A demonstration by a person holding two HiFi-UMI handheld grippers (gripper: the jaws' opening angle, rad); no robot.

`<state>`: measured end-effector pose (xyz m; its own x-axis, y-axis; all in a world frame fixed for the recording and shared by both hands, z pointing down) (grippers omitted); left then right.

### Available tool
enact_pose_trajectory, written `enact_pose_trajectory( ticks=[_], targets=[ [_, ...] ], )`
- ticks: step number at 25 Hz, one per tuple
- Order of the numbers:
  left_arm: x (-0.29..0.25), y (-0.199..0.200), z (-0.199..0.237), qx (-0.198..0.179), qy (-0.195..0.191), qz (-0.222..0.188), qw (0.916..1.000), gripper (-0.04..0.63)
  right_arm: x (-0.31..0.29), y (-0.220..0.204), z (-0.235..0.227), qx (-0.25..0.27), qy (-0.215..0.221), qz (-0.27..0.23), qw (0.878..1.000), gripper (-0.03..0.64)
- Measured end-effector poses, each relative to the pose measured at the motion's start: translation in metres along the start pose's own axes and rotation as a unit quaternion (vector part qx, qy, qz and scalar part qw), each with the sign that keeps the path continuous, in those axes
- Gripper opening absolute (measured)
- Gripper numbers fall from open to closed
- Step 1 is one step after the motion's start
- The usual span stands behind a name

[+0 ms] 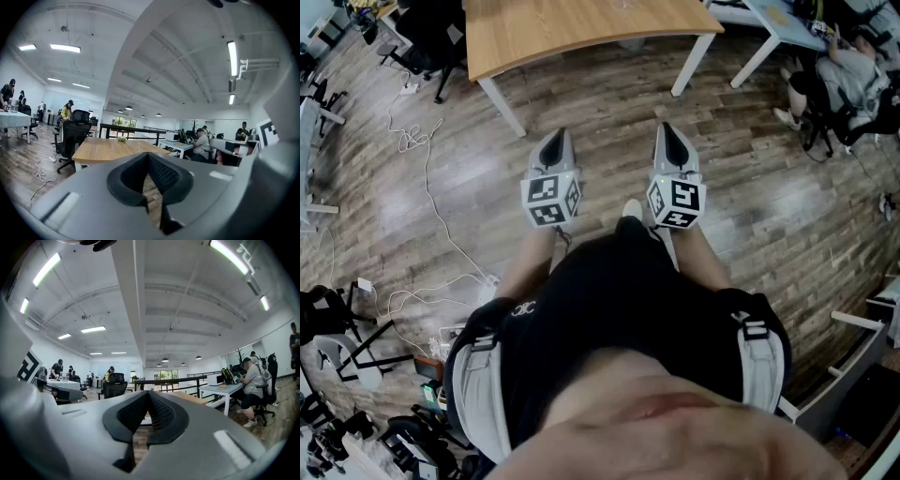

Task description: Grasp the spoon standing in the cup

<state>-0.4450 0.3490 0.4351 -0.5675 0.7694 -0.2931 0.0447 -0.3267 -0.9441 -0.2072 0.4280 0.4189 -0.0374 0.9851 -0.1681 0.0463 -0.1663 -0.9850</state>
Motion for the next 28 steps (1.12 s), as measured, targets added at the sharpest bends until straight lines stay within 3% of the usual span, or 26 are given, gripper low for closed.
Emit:
enact_pose_trajectory(
  ticks=[9,19,28],
  targets=[
    [-0.001,0.000,-0.007,-0.001,0.003,-0.002,1.0000,0.012,0.006,-0.001,-0.005,0.010,0.001,-0.002,1.000,-0.002],
    [-0.020,-0.005,-0.018,-0.015,-0.015,0.025,0.9995,0.012,0.000,-0.005,-0.013,-0.010,-0.011,-0.001,1.000,-0.001],
    [-0.066,0.007,-0.023,-0.024,-0.016,0.027,0.9992,0.012,-0.038,-0.003,-0.037,-0.014,-0.002,0.003,1.000,0.000]
  ],
)
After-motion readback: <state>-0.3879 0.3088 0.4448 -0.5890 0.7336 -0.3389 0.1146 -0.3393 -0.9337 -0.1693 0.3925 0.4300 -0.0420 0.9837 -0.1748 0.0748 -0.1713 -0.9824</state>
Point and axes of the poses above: the fingertips, and each gripper's own axes: x backward along the fingers, z to its left, y out of its top, the point moved 9 cm from there along x, backward along the fingers, and after that the axes turned 9 degrees about z, right-handed, at the moved point
